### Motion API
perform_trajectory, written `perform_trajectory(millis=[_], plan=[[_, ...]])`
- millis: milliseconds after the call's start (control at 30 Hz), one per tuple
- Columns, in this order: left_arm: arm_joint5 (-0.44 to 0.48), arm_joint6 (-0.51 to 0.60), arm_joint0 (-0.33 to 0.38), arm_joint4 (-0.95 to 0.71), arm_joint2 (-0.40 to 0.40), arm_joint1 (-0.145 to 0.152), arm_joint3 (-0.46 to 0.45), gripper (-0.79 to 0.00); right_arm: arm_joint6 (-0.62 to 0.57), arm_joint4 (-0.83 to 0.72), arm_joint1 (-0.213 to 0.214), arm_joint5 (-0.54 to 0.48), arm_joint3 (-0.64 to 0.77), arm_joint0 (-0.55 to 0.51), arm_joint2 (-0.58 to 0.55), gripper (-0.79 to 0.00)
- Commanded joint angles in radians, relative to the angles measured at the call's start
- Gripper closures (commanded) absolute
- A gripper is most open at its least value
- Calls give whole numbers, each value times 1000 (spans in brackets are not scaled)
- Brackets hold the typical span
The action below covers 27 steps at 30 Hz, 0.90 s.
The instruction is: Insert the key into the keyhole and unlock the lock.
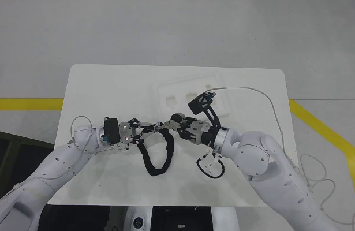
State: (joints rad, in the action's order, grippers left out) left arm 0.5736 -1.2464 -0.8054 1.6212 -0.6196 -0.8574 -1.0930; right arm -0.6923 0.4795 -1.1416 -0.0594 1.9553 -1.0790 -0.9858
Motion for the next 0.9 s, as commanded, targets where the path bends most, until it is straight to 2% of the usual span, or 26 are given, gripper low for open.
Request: perform_trajectory(millis=[0,400,867], plan=[[0,0,0,0,0,0,0,0,-1,-1,-1,-1,-2,1,1,0],[0,0,0,0,0,0,0,0,-5,23,-12,-2,3,23,27,0],[0,0,0,0,0,0,0,0,-21,86,-39,27,-12,88,115,0]])
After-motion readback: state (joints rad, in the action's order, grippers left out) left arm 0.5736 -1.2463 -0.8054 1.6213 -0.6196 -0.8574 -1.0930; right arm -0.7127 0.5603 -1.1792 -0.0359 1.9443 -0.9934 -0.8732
